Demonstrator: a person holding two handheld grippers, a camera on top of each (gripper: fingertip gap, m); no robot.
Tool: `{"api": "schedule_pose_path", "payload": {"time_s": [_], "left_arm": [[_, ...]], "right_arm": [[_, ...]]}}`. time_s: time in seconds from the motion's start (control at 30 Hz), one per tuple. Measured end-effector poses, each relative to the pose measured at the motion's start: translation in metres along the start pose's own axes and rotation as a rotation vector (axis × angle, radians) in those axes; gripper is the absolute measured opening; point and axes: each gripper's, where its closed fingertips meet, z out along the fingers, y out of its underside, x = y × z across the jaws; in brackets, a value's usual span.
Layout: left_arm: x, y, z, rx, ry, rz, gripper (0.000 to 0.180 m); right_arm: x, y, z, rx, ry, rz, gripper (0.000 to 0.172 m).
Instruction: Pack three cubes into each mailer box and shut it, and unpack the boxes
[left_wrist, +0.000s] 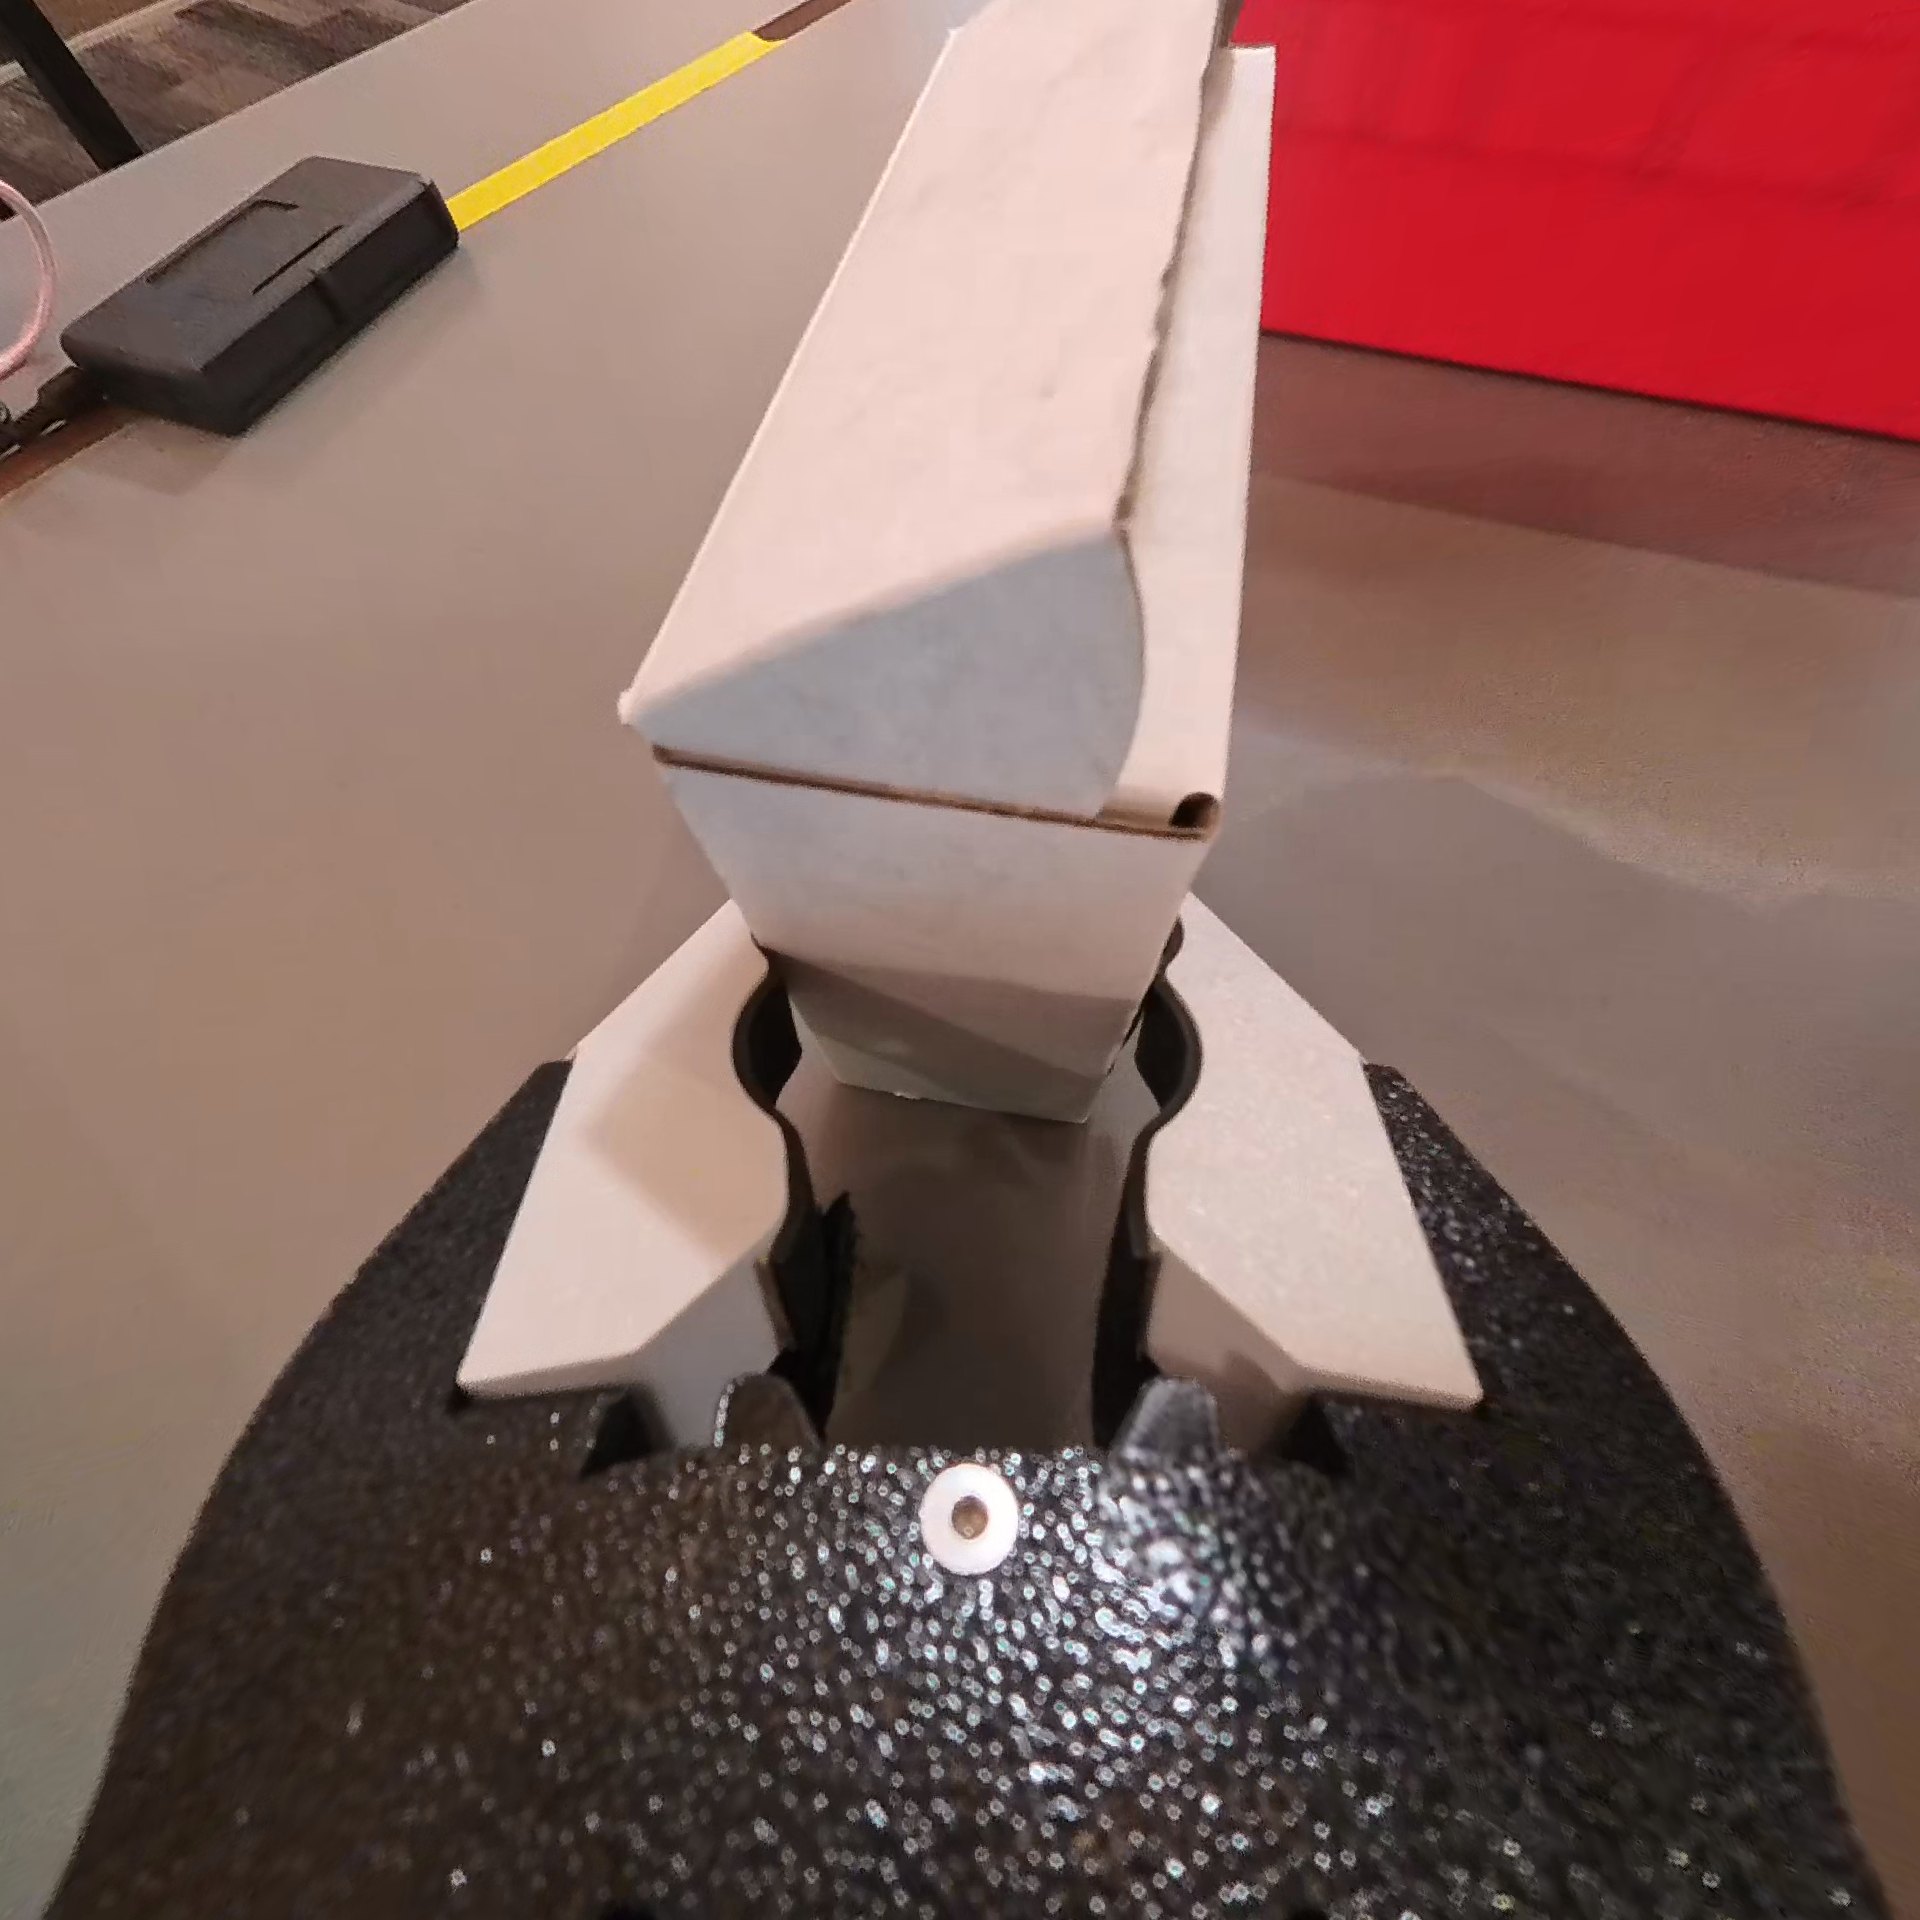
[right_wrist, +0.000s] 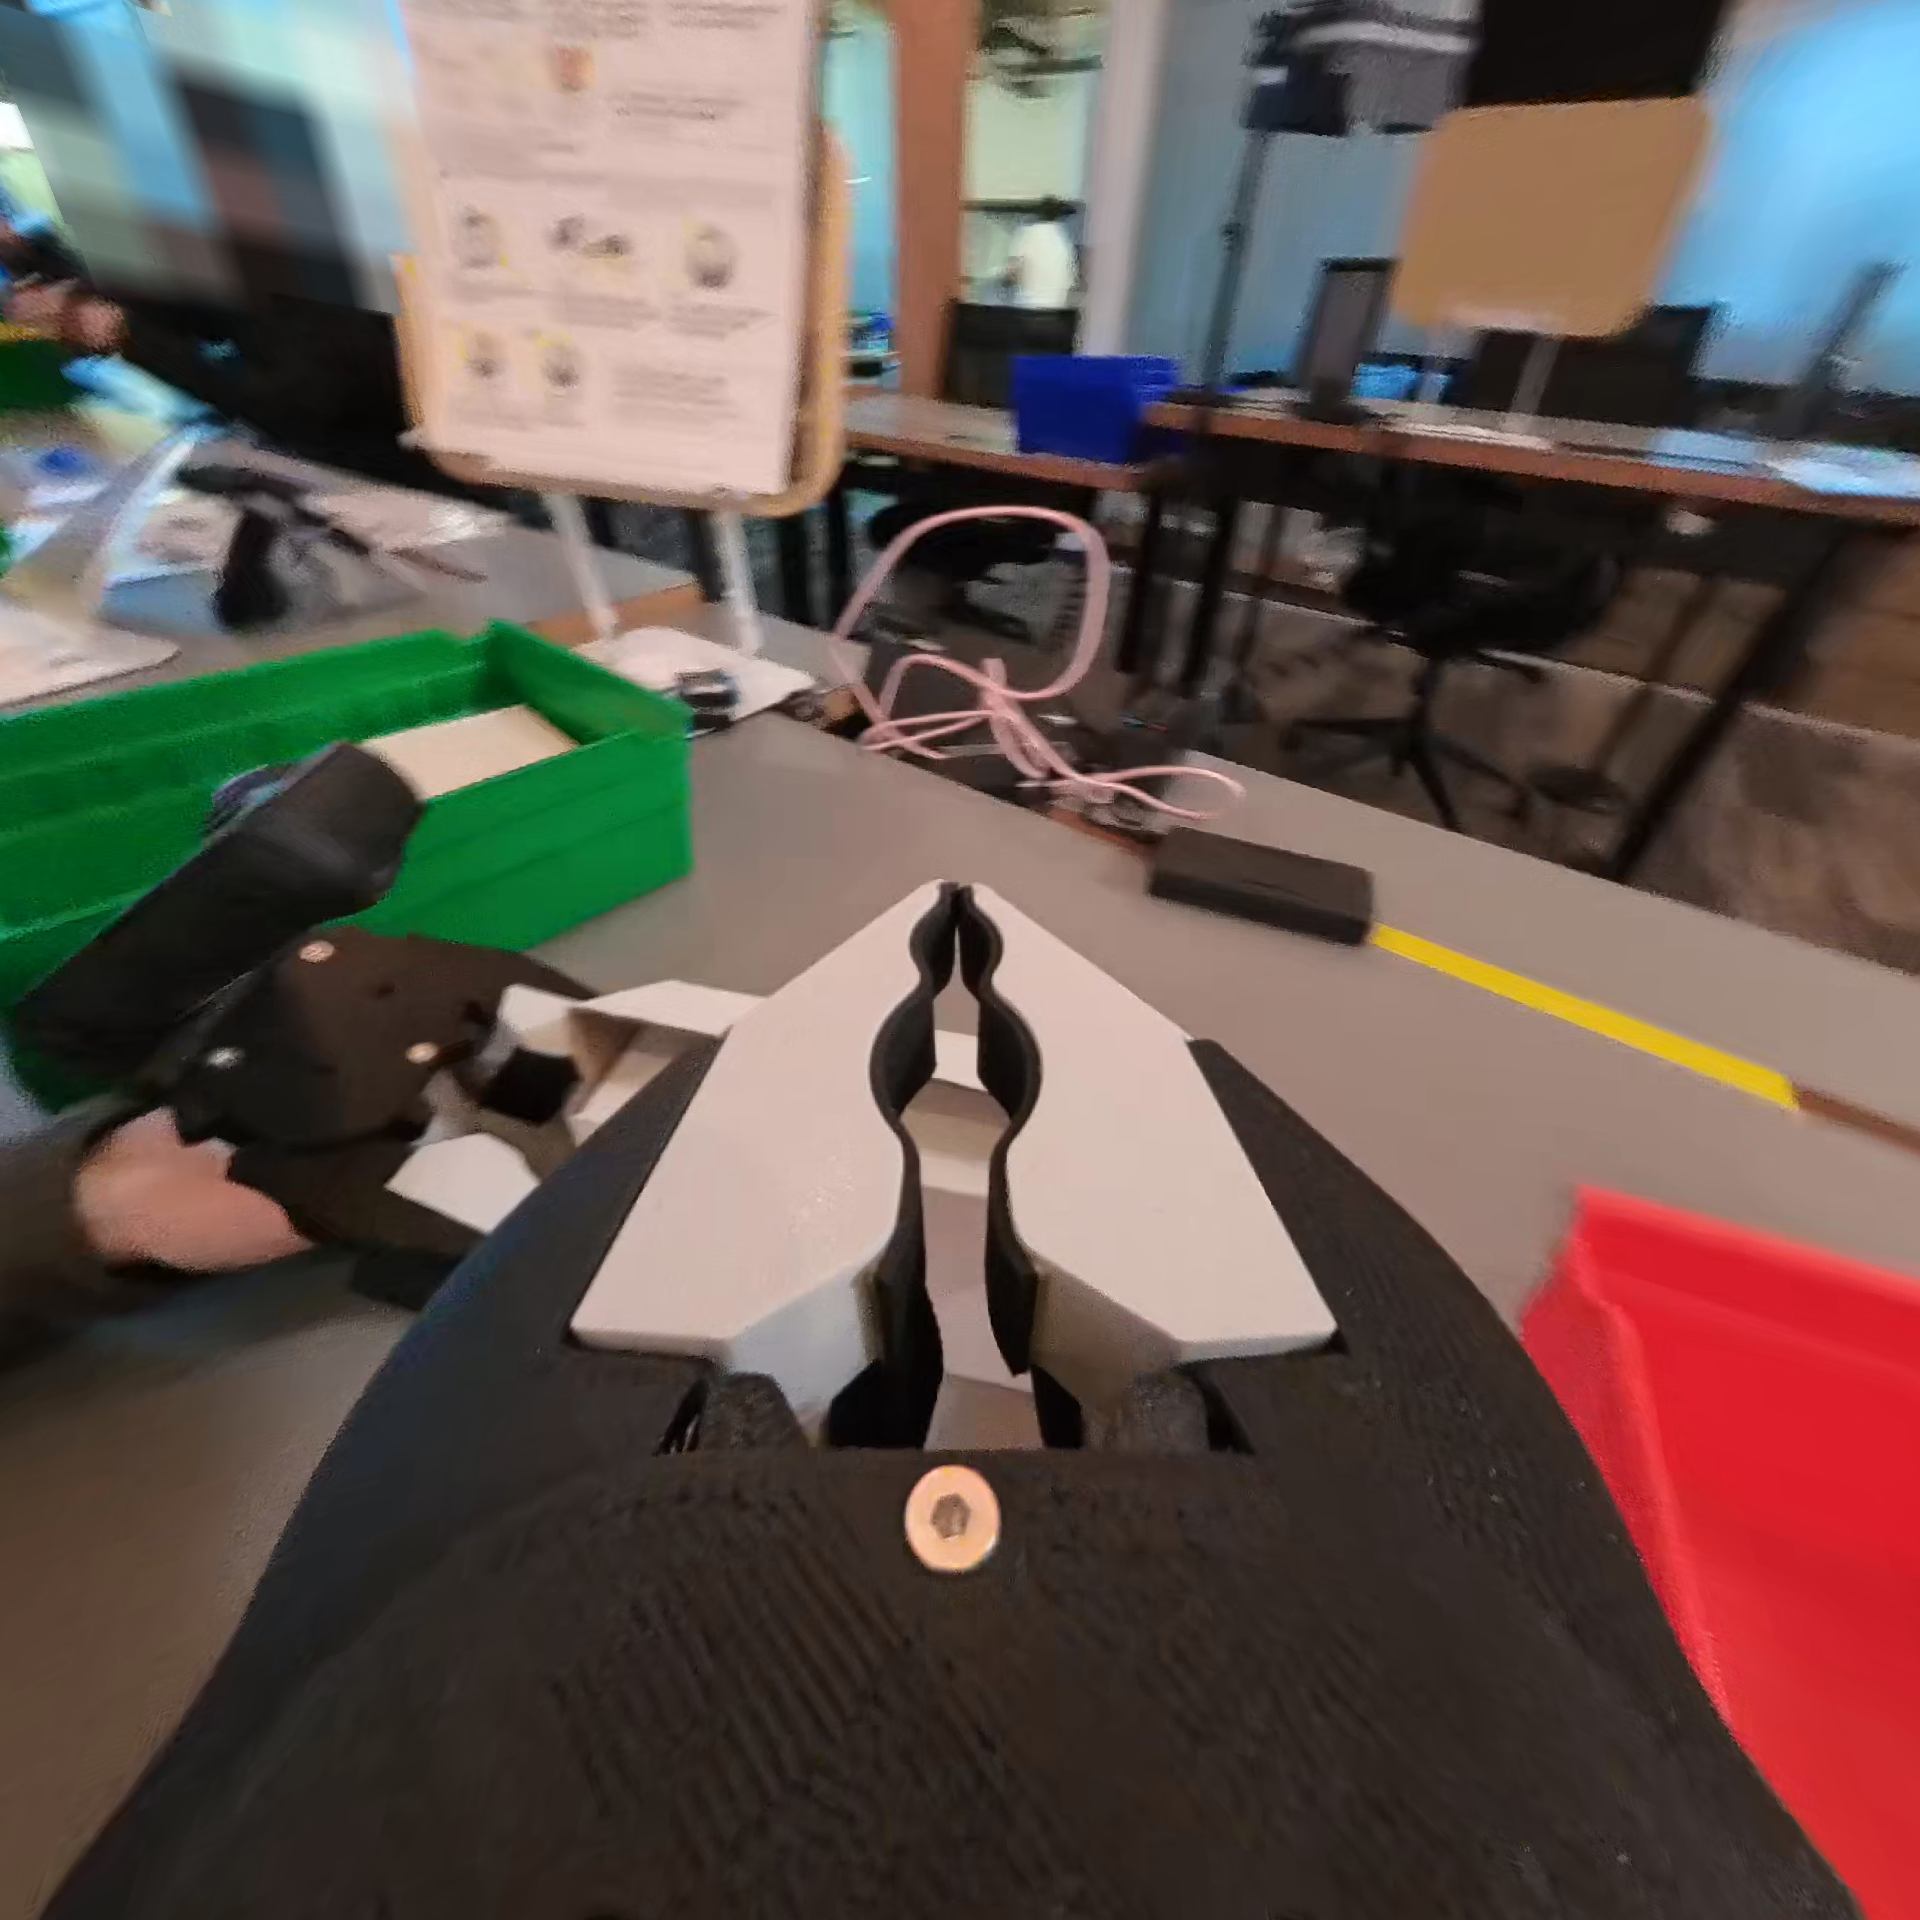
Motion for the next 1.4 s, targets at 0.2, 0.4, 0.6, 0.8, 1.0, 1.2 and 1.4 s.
{"api": "schedule_pose_path", "payload": {"time_s": [0.2,0.4,0.6,0.8,1.0,1.2,1.4], "left_arm": [[0.000,0.000,0.000,-0.002,0.004,-0.009,0.065],[0.000,0.001,0.000,0.001,0.013,-0.022,0.065],[0.008,-0.005,-0.002,0.041,-0.001,0.186,0.065],[0.019,-0.019,-0.009,0.134,-0.138,0.643,0.065],[0.044,-0.050,-0.031,0.435,-0.120,0.679,0.102],[0.013,-0.073,-0.051,0.570,-0.148,0.385,0.127],[-0.007,-0.076,-0.054,0.592,-0.212,0.278,0.122]], "right_arm": [[-0.033,0.067,0.036,-0.185,-0.103,-0.057,0.000],[-0.035,0.081,0.034,-0.087,-0.095,-0.020,0.000],[-0.060,0.051,0.006,-0.037,-0.252,-0.474,0.090],[-0.052,0.123,-0.005,-0.564,-0.352,-1.026,0.102],[-0.037,0.116,-0.022,-0.566,-0.275,-1.140,0.070],[0.048,0.010,-0.087,-0.393,0.106,-1.214,0.070],[0.183,0.042,-0.134,-0.736,0.092,-1.213,0.070]]}}
